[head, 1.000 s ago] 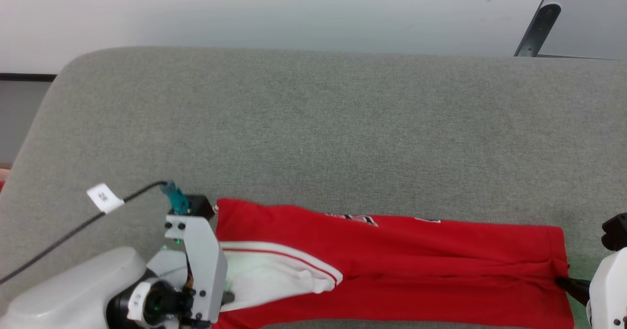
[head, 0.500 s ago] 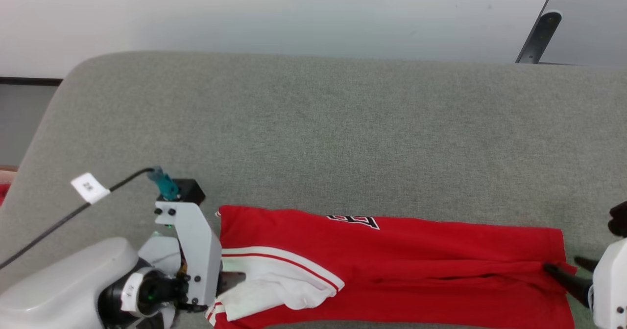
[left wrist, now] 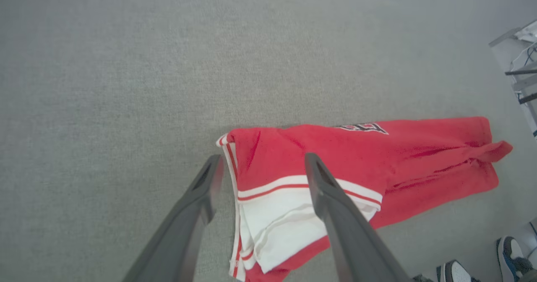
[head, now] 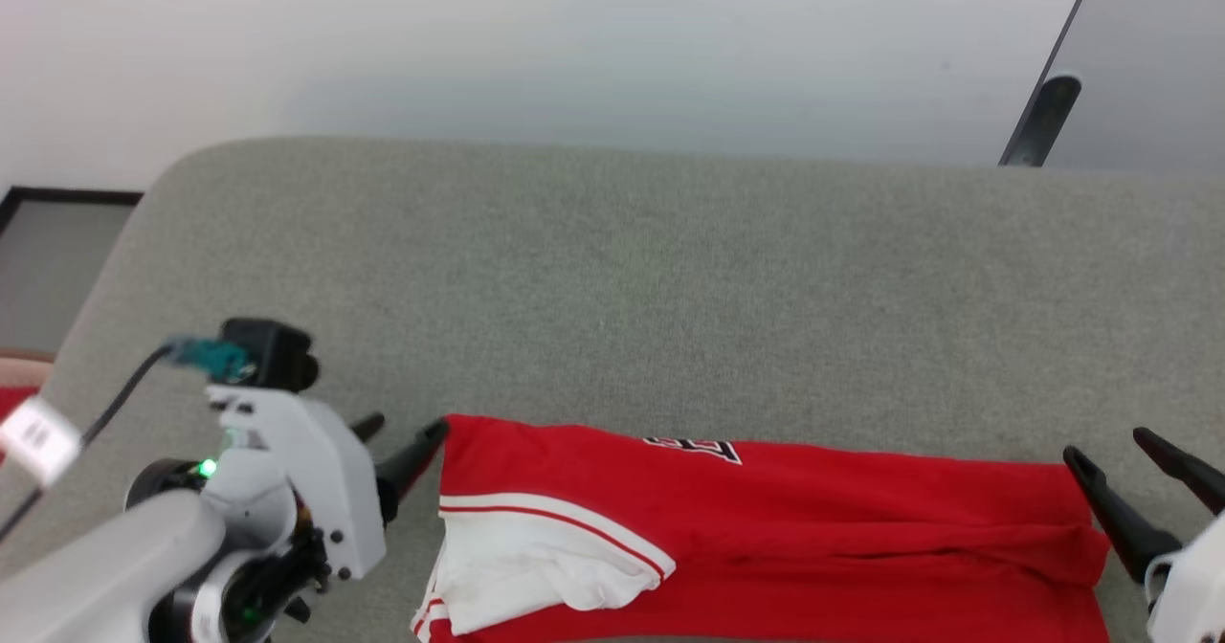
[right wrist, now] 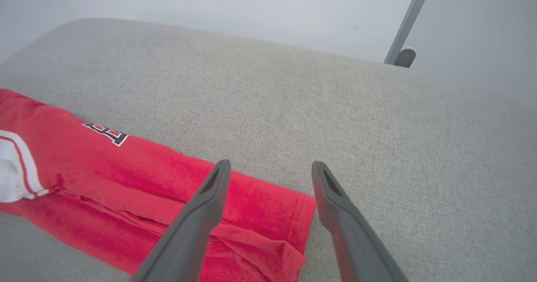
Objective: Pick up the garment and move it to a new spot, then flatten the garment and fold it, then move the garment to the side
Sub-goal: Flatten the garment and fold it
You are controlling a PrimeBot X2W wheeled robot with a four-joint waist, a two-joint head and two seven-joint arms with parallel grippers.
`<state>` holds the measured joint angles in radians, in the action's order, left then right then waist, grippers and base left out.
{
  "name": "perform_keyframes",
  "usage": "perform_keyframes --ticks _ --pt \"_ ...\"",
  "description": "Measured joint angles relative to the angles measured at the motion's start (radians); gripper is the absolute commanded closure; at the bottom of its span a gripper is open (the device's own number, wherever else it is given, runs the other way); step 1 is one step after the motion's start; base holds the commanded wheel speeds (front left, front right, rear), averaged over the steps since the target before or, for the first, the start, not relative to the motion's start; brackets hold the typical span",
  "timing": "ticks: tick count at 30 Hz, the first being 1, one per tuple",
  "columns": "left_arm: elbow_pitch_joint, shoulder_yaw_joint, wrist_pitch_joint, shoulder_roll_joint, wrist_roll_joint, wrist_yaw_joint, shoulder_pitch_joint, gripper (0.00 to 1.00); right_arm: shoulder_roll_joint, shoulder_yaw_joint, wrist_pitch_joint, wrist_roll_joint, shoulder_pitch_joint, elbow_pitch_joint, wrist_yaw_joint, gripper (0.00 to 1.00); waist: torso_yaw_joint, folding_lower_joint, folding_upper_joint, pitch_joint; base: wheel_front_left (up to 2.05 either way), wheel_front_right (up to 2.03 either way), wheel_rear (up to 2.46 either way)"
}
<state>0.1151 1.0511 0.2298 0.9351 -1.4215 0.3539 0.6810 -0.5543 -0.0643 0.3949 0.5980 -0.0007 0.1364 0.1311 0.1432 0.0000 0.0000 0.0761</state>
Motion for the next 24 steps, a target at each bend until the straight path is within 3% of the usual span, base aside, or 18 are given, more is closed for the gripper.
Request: perform_keyframes --ticks 2,7,12,16,19,24 --pt "-0.004 -0.016 -0.114 0.002 0.041 -0.044 -0.032 0.00 0.001 -0.009 -0.101 -0.042 0.026 -0.016 0.000 0.00 0.001 0.0000 0.0000 -0.016 0.00 0.00 0.00" --pt "-0.046 -0.046 -0.408 0.016 0.150 -0.095 -0.125 0.00 0.035 -0.002 -0.289 -0.112 0.080 -0.087 0.000 0.00 0.004 0.0000 0.0000 -0.059 0.00 0.00 0.00" --pt "-0.096 -0.116 -0.490 -0.020 0.244 -0.092 -0.236 0.00 0.063 0.022 -0.375 -0.125 0.136 -0.137 0.000 0.00 0.016 0.0000 0.0000 -0.095 0.00 0.00 0.00" --pt "-0.097 -0.348 -0.494 -0.133 0.430 -0.090 -0.349 0.00 0.078 0.045 -0.405 -0.125 0.158 -0.156 0.000 0.00 0.035 -0.0001 0.0000 -0.111 0.00 0.00 0.00" --pt "-0.089 -0.508 -0.493 -0.219 0.613 -0.117 -0.482 0.00 0.082 0.059 -0.410 -0.118 0.168 -0.164 0.000 0.00 0.045 0.0001 0.0000 -0.121 0.00 0.00 0.00" --pt "-0.094 -0.726 -0.493 -0.374 0.767 -0.216 -0.649 0.00 0.079 0.060 -0.342 -0.085 0.181 -0.193 0.000 0.00 0.065 0.0000 0.0000 -0.132 0.00 0.00 0.00"
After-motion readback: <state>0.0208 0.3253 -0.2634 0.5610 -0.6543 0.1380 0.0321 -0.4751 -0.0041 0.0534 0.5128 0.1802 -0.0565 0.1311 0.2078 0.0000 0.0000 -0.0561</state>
